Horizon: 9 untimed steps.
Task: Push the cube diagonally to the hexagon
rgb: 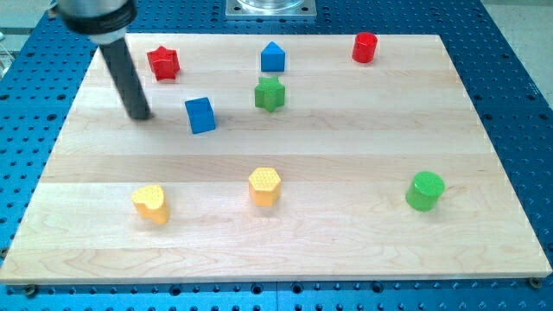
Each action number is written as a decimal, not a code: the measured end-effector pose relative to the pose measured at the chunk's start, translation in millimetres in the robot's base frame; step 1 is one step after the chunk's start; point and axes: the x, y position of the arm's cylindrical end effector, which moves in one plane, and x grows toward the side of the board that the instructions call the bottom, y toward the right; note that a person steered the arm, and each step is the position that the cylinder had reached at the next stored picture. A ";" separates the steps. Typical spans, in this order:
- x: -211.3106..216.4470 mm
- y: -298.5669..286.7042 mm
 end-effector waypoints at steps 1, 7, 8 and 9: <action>4.6 64.1; 63.9 40.6; 50.8 83.7; 55.8 77.6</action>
